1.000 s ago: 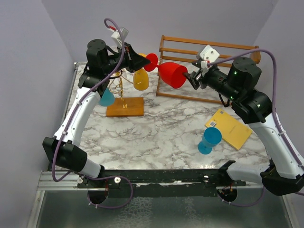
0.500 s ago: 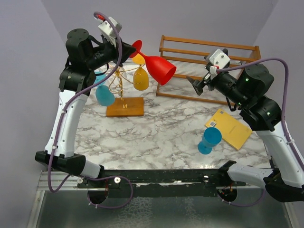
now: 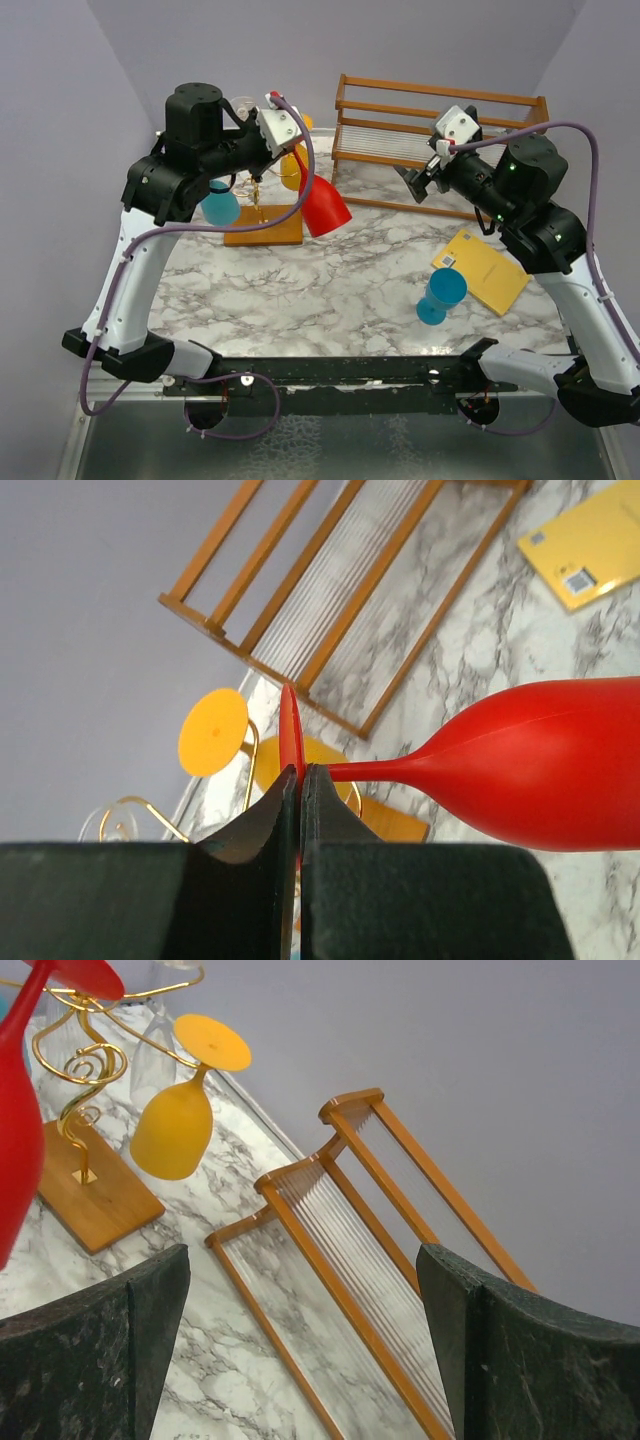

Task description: Place the wine glass upside down on the wine glass rack

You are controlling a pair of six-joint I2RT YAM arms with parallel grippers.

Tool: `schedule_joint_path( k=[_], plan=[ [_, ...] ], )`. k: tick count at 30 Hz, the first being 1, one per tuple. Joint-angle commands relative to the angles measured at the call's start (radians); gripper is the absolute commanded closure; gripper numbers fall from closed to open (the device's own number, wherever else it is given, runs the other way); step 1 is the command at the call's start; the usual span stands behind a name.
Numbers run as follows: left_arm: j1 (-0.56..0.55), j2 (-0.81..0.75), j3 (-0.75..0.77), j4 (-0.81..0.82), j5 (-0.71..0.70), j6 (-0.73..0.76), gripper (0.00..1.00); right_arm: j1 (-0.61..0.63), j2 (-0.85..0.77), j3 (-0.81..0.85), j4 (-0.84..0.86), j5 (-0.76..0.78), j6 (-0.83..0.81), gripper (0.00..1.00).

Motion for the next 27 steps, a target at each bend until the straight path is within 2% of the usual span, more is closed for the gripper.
schedule_joint_path(
  k=[1, 7, 11, 18, 27],
  plan=[
    [-0.003, -0.045, 0.021, -0.138, -0.027, 0.178, 1.0, -0.005, -0.012, -0.015, 0.032, 0.009, -0.008, 0.05],
    [-0.003, -0.088, 0.017, -0.281, -0.015, 0.409, 1.0, -0.008, -0.023, -0.04, 0.041, 0.004, -0.009, 0.05],
    [-0.001, -0.105, 0.006, -0.317, -0.041, 0.486, 1.0, -0.011, -0.023, -0.042, 0.04, -0.007, -0.009, 0.05],
    [-0.001, -0.109, -0.054, -0.279, -0.129, 0.513, 1.0, -0.017, -0.022, -0.047, 0.037, -0.018, -0.011, 0.05],
    [-0.002, -0.104, -0.101, -0.222, -0.164, 0.516, 1.0, -0.022, -0.019, -0.051, 0.033, -0.034, -0.013, 0.05]
  ],
)
